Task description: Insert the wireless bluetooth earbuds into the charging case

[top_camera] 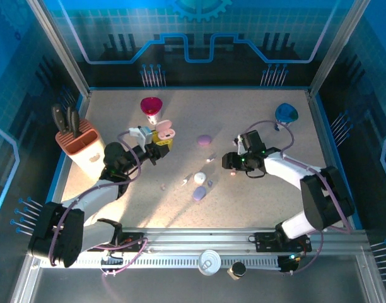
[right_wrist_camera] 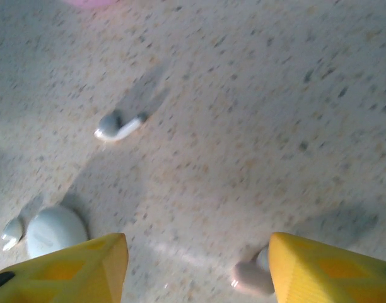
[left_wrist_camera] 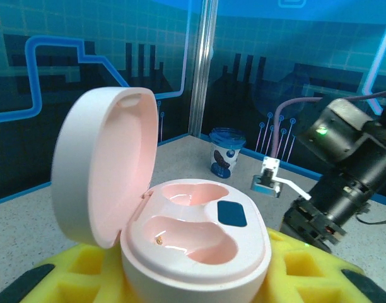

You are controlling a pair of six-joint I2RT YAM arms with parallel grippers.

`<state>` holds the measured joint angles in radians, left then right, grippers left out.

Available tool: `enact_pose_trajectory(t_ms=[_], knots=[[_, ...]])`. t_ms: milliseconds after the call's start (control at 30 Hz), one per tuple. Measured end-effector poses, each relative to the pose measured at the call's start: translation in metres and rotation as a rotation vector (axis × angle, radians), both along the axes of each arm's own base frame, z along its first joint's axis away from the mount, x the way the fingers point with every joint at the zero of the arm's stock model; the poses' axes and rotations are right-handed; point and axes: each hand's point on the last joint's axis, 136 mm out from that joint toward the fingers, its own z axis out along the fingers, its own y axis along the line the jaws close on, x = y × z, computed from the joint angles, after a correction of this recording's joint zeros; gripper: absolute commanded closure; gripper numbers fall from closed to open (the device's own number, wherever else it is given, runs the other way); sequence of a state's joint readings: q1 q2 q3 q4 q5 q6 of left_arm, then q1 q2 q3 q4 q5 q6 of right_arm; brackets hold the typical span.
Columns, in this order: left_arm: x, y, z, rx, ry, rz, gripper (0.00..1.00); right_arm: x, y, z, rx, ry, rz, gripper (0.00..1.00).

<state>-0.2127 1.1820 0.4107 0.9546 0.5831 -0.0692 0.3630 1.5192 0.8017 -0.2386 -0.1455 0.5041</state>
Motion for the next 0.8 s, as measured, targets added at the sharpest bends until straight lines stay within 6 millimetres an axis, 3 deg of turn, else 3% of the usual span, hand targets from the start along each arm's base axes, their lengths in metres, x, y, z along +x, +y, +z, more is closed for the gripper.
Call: enact_pose_trajectory(t_ms=[233,467,800], knots=[[-0.002,-0.003,-0.001,-0.001,0.003,-0.01,0.65,0.007,0.0,-0.027,0.004,0.081,0.037,0.4],[-0.003,-0.006,-0.001,0.001,0.001,-0.019,0.66,0.005,-0.001,-0.028,0.032,0.08,0.057,0.45],[-0.003,-0.007,-0.001,0.002,0.003,-0.02,0.66,-0.016,-0.003,-0.028,0.058,0.09,0.068,0.46]])
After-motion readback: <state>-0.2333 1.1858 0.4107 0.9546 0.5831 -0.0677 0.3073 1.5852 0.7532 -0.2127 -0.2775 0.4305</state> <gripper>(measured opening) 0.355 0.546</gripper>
